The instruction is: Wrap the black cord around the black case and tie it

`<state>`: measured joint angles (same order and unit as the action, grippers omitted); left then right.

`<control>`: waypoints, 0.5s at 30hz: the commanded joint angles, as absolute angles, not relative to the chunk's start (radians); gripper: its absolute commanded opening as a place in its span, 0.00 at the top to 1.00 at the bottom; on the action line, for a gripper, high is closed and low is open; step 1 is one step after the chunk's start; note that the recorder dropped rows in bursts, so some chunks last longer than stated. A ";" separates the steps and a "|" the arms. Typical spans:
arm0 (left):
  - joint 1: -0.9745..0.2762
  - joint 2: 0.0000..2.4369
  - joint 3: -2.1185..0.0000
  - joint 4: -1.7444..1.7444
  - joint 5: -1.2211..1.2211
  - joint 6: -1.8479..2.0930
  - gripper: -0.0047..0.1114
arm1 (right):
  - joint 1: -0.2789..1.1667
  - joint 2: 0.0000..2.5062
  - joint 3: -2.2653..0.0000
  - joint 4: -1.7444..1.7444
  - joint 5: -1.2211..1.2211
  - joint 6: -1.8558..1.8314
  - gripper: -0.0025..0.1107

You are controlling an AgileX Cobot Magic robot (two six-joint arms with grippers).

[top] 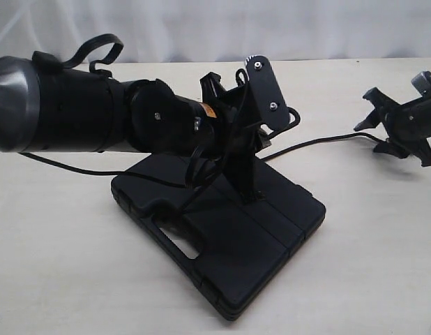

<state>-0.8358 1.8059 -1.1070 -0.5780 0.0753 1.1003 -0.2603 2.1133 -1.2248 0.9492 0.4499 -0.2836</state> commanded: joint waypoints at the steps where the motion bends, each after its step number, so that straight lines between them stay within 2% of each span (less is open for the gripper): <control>1: -0.838 1.797 -1.107 -0.587 0.063 1.093 0.96 | -0.254 2.122 -1.227 0.867 0.368 -0.156 0.48; 4: -0.838 1.797 -1.107 -0.587 0.075 1.093 0.96 | -0.242 2.153 -1.227 0.936 0.306 -0.156 0.48; 7: -0.838 1.797 -1.107 -0.587 0.075 1.093 0.96 | -0.232 2.203 -1.263 0.976 0.327 -0.184 0.54; 15: -0.838 1.797 -1.107 -0.587 0.079 1.093 0.96 | -0.181 2.367 -1.520 0.911 0.493 -0.328 0.82</control>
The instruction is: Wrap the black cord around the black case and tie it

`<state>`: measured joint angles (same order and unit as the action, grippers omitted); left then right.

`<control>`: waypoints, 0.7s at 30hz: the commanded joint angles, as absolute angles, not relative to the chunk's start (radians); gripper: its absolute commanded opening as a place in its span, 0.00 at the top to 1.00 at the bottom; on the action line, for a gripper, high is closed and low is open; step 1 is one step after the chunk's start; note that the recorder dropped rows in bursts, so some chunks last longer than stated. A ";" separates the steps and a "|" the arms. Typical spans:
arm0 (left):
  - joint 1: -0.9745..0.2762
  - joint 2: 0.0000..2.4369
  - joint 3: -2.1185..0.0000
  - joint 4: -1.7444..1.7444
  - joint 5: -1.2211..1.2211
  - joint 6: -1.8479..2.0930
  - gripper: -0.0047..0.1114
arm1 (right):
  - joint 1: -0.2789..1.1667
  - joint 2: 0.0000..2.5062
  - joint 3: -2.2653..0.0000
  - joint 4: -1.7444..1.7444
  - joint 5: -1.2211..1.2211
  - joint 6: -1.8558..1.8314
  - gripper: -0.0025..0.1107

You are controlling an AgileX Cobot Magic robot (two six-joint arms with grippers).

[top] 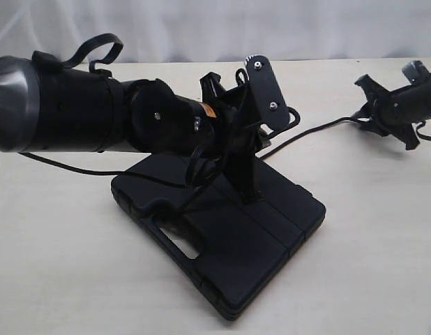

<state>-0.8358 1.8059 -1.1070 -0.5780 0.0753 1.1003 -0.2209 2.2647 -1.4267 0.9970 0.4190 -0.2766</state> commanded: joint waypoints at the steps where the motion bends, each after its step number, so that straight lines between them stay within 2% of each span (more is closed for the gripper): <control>1: -0.838 1.797 -1.107 -0.587 0.088 1.093 0.96 | -0.166 2.384 -1.551 0.856 0.495 -0.328 0.84; 4: -0.838 1.797 -1.107 -0.587 0.115 1.093 0.96 | -0.110 2.450 -1.714 0.493 0.557 -0.171 0.94; 7: -0.838 1.797 -1.107 -0.587 0.115 1.093 0.96 | -0.064 2.474 -1.858 0.165 0.663 0.043 0.94; 9: -0.838 1.797 -1.107 -0.587 0.117 1.093 0.96 | -0.039 2.473 -1.925 0.119 0.712 0.045 0.94; 11: -0.838 1.797 -1.107 -0.587 0.118 1.093 0.96 | -0.013 2.473 -2.013 0.186 0.835 0.027 0.83; 15: -0.838 1.797 -1.107 -0.587 0.106 1.093 0.96 | 0.025 2.477 -2.026 0.377 0.924 -0.012 0.39; 16: -0.838 1.797 -1.107 -0.587 0.106 1.093 0.96 | 0.038 2.474 -2.034 0.391 0.917 -0.007 0.36; 21: -0.838 1.797 -1.107 -0.587 0.121 1.093 0.96 | 0.068 2.510 -2.035 0.212 0.994 0.231 0.39</control>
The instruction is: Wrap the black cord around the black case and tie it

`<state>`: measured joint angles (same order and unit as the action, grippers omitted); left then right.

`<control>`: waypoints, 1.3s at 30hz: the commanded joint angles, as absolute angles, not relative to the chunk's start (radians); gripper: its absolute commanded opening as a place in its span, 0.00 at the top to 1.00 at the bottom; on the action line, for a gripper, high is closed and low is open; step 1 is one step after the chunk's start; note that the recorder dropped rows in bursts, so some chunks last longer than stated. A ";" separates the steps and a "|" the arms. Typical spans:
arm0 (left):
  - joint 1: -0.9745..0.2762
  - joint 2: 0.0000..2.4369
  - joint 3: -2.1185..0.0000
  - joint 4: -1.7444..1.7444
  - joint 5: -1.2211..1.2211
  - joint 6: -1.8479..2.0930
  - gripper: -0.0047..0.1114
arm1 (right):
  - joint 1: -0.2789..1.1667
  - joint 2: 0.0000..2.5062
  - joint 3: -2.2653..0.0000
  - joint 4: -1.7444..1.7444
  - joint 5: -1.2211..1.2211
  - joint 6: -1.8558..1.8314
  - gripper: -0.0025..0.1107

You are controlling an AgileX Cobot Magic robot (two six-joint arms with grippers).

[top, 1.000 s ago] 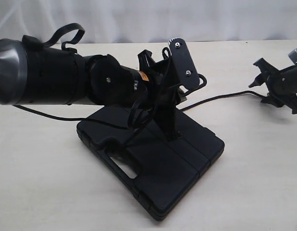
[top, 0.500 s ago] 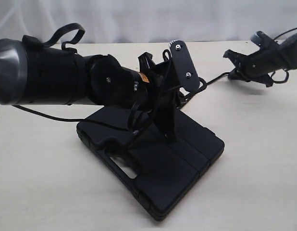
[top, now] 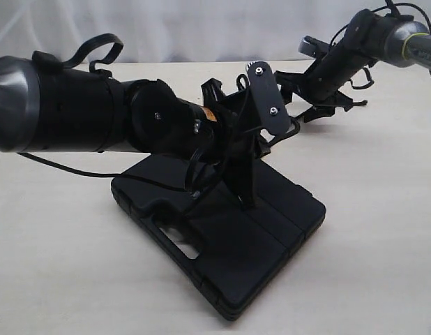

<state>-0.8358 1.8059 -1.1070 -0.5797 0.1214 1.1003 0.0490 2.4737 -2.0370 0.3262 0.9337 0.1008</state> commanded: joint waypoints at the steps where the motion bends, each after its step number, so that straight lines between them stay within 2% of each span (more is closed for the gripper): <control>1: -0.838 1.797 -1.107 -0.587 0.121 1.093 0.96 | 0.077 2.527 -2.033 0.203 0.994 0.233 0.41; 3: -0.838 1.797 -1.107 -0.587 0.128 1.093 0.96 | 0.099 2.570 -2.033 0.196 0.985 0.209 0.54; 4: -0.838 1.797 -1.107 -0.587 0.146 1.093 0.96 | 0.116 2.587 -2.035 0.170 0.983 0.173 0.70; 5: -0.838 1.797 -1.107 -0.587 0.157 1.093 0.96 | 0.119 2.591 -2.035 0.136 0.986 0.159 0.79; 6: -0.838 1.797 -1.107 -0.587 0.161 1.093 0.96 | 0.128 2.591 -2.035 0.050 1.003 0.157 0.93; 11: -0.838 1.797 -1.107 -0.587 0.154 1.093 0.96 | 0.131 2.569 -2.035 -0.434 1.159 0.161 0.94; 15: -0.838 1.797 -1.107 -0.585 0.143 1.093 0.96 | 0.131 2.536 -2.014 -0.434 1.137 0.128 0.94; 22: -0.833 1.797 -1.107 -0.585 0.111 1.093 0.96 | 0.194 2.370 -1.842 -0.270 0.854 -0.015 0.94; 27: -0.805 1.797 -1.107 -0.587 0.086 0.998 0.96 | 0.228 2.194 -1.610 -0.272 0.508 -0.050 0.94; 31: -0.758 1.797 -1.107 -0.587 0.084 0.932 0.96 | 0.235 2.045 -1.437 -0.272 0.332 -0.185 0.94; 35: -0.714 1.797 -1.107 -0.589 0.000 0.843 0.96 | 0.235 1.944 -1.301 -0.220 0.198 -0.304 0.94; 39: -0.679 1.797 -1.107 -0.597 -0.100 0.753 0.96 | 0.234 1.913 -1.191 -0.129 0.014 -0.246 0.94</control>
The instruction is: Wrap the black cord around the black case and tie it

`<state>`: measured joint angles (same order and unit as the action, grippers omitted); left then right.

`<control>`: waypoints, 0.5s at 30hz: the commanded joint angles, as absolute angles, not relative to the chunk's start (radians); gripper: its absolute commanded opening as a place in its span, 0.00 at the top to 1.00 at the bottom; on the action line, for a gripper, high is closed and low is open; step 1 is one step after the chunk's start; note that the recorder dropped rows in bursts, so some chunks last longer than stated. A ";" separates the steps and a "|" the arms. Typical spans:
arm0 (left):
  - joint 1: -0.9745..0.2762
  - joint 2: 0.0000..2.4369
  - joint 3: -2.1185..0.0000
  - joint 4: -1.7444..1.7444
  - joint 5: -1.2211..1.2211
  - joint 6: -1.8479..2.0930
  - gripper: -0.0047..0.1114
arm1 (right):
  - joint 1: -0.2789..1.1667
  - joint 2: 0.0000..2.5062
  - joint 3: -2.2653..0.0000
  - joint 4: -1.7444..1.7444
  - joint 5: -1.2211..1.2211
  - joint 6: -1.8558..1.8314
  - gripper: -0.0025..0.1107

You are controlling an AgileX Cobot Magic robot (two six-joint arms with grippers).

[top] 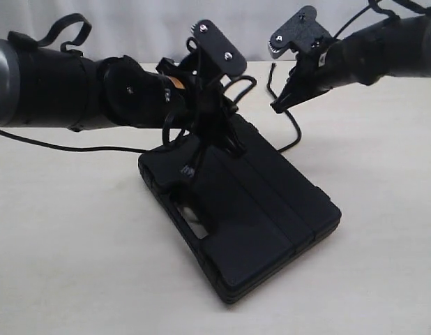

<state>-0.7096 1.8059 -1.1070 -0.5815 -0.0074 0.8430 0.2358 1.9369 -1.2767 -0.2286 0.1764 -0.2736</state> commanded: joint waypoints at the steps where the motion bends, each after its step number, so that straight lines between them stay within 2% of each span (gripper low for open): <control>1: -0.674 1.797 -1.107 -0.597 -0.100 0.749 0.96 | 0.230 1.928 -1.206 -0.089 0.030 -0.216 0.94; 4: -0.674 1.797 -1.107 -0.593 -0.063 0.749 0.96 | 0.205 2.029 -1.380 0.000 0.329 -0.213 0.85; 5: -0.674 1.797 -1.107 -0.590 -0.051 0.749 0.96 | 0.197 2.074 -1.457 0.022 0.446 -0.208 0.79; 6: -0.676 1.797 -1.107 -0.588 -0.027 0.749 0.96 | 0.183 2.150 -1.589 0.049 0.623 -0.155 0.64; 7: -0.676 1.797 -1.107 -0.588 -0.019 0.749 0.96 | 0.183 2.187 -1.654 0.050 0.686 -0.125 0.57; 9: -0.676 1.797 -1.107 -0.588 -0.007 0.749 0.96 | 0.186 2.242 -1.754 0.050 0.749 -0.123 0.48; 12: -0.676 1.797 -1.107 -0.588 0.008 0.749 0.96 | 0.198 2.312 -1.887 0.016 0.746 -0.083 0.50; 15: -0.676 1.797 -1.107 -0.588 0.024 0.753 0.96 | 0.196 2.411 -2.038 -0.030 0.817 -0.007 0.58</control>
<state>-0.6756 1.8059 -1.1070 -0.5854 0.0076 0.7591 0.1972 2.3362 -1.9130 0.0064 0.7493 -0.0652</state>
